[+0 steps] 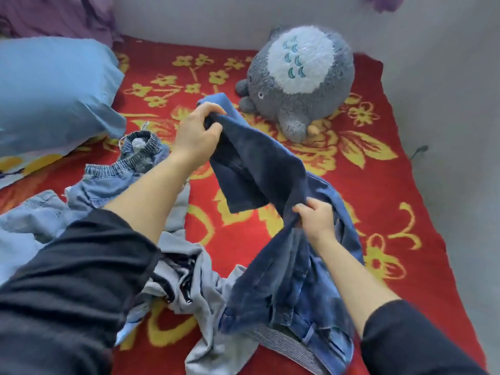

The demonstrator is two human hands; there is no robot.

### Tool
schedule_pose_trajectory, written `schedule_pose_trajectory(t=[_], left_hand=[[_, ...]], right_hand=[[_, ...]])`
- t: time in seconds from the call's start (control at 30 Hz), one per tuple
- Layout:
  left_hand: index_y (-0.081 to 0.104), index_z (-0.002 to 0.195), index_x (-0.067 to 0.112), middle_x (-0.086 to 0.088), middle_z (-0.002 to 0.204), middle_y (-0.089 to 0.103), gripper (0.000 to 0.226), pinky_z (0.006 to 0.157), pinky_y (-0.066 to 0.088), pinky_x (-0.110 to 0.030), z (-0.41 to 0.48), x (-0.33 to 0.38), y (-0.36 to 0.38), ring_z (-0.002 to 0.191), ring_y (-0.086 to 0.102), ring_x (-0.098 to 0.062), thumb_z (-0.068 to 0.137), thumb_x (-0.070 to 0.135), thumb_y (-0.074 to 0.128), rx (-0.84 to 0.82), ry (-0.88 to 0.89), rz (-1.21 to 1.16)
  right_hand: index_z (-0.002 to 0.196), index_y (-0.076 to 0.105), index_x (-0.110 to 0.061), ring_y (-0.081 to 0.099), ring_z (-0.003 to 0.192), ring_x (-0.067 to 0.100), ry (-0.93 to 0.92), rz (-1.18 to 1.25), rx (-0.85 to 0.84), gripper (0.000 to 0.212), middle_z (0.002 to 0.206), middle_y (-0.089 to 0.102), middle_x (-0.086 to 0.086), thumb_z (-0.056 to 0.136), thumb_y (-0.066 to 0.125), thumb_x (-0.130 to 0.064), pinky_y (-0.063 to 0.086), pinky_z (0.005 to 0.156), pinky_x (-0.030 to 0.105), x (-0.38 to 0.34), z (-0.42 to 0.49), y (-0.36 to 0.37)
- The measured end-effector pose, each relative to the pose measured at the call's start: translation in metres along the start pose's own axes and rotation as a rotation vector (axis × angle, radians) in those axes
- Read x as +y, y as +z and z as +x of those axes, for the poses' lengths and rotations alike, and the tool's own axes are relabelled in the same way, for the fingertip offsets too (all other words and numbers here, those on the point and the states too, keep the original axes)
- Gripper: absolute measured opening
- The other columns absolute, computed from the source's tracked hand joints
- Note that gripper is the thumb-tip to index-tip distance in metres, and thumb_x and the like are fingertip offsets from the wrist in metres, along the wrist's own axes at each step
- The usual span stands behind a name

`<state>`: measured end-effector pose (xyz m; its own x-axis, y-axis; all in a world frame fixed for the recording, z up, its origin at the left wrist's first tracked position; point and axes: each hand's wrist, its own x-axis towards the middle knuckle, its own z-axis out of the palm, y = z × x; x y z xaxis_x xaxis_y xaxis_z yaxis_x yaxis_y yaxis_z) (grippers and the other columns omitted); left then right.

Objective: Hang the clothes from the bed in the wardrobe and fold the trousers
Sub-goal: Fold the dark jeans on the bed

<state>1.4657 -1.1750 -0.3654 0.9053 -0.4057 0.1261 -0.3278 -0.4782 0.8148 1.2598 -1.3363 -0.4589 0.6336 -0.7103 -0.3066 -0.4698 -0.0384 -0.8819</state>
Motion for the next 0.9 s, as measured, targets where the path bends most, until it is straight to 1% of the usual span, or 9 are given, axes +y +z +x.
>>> schedule_pose_trajectory(t=[0.03, 0.13, 0.27, 0.4, 0.5, 0.57, 0.67, 0.77, 0.9], left_hand=[[0.052, 0.128, 0.025, -0.002, 0.104, 0.061, 0.045, 0.076, 0.044, -0.028, -0.005, -0.017, 0.009, 0.090, 0.058, -0.012, 0.086, 0.009, 0.048, -0.033, -0.122, 0.009], [0.033, 0.147, 0.023, -0.011, 0.138, 0.051, 0.059, 0.094, 0.043, -0.035, -0.059, -0.074, 0.047, 0.114, 0.056, -0.028, 0.091, 0.015, 0.050, -0.245, -0.373, 0.191], [0.035, 0.145, 0.010, -0.014, 0.145, 0.045, 0.056, 0.101, 0.034, -0.032, -0.168, -0.123, 0.103, 0.129, 0.045, -0.029, 0.094, 0.021, 0.054, -0.526, -0.492, 0.236], [0.025, 0.151, 0.020, -0.012, 0.150, 0.038, 0.066, 0.109, 0.029, -0.037, -0.242, -0.141, 0.145, 0.139, 0.031, -0.033, 0.094, 0.034, 0.056, -0.613, -0.519, 0.239], [0.021, 0.149, 0.041, -0.004, 0.159, 0.018, 0.076, 0.118, 0.007, -0.047, -0.269, -0.145, 0.165, 0.147, -0.003, -0.032, 0.085, 0.051, 0.060, -0.718, -0.366, 0.517], [0.023, 0.145, 0.048, 0.004, 0.161, 0.002, 0.080, 0.114, 0.002, -0.056, -0.285, -0.145, 0.171, 0.146, -0.015, -0.027, 0.077, 0.053, 0.064, -0.881, -0.279, 0.705], [0.026, 0.144, 0.044, 0.000, 0.154, 0.014, 0.071, 0.102, 0.030, -0.057, -0.304, -0.144, 0.172, 0.141, 0.010, -0.025, 0.084, 0.024, 0.058, -0.930, -0.163, 0.945], [0.050, 0.129, 0.030, -0.001, 0.120, 0.042, 0.048, 0.081, 0.047, -0.040, -0.315, -0.146, 0.171, 0.115, 0.037, -0.023, 0.088, 0.006, 0.047, -0.689, -0.094, 0.947], [0.064, 0.112, 0.025, -0.003, 0.104, 0.049, 0.041, 0.077, 0.046, -0.039, -0.340, -0.137, 0.165, 0.104, 0.042, -0.024, 0.085, -0.002, 0.048, -0.623, -0.156, 0.790]], right_hand=[[0.081, 0.065, -0.007, 0.048, 0.061, 0.010, 0.031, 0.007, -0.174, 0.003, 0.066, 0.054, -0.001, 0.079, 0.064, -0.009, 0.038, 0.060, 0.026, 0.006, -0.003, 0.001], [0.123, 0.062, -0.021, 0.058, 0.076, 0.001, 0.193, -0.077, -0.442, 0.041, 0.101, 0.066, 0.001, 0.084, 0.067, -0.007, 0.041, 0.064, 0.014, 0.039, -0.017, 0.006], [0.115, 0.065, -0.011, 0.062, 0.092, 0.019, 0.282, -0.367, -0.252, 0.032, 0.106, 0.067, 0.008, 0.084, 0.060, -0.007, 0.046, 0.077, 0.026, 0.107, -0.043, -0.009], [0.112, 0.058, -0.008, 0.059, 0.103, 0.030, 0.369, -0.527, -0.024, 0.030, 0.112, 0.061, 0.013, 0.082, 0.061, -0.012, 0.043, 0.085, 0.035, 0.179, -0.073, -0.060], [0.117, 0.050, -0.006, 0.051, 0.114, 0.036, 0.431, -0.644, 0.095, 0.047, 0.121, 0.049, 0.017, 0.079, 0.070, -0.024, 0.040, 0.092, 0.040, 0.230, -0.092, -0.094], [0.127, 0.042, -0.007, 0.043, 0.120, 0.036, 0.447, -0.676, 0.060, 0.073, 0.127, 0.042, 0.016, 0.073, 0.077, -0.043, 0.038, 0.097, 0.043, 0.258, -0.108, -0.106], [0.147, 0.016, -0.016, 0.032, 0.129, 0.031, 0.464, -0.701, -0.206, 0.114, 0.136, 0.026, 0.009, 0.062, 0.075, -0.065, 0.035, 0.105, 0.043, 0.292, -0.139, -0.108], [0.152, 0.002, -0.033, 0.045, 0.116, 0.034, 0.425, -0.665, -0.268, 0.112, 0.129, 0.030, 0.011, 0.069, 0.077, -0.041, 0.041, 0.097, 0.038, 0.315, -0.153, -0.108], [0.144, 0.042, -0.032, 0.058, 0.112, 0.032, 0.308, -0.473, -0.183, 0.074, 0.125, 0.062, 0.015, 0.077, 0.057, -0.004, 0.043, 0.091, 0.030, 0.306, -0.130, -0.129]])
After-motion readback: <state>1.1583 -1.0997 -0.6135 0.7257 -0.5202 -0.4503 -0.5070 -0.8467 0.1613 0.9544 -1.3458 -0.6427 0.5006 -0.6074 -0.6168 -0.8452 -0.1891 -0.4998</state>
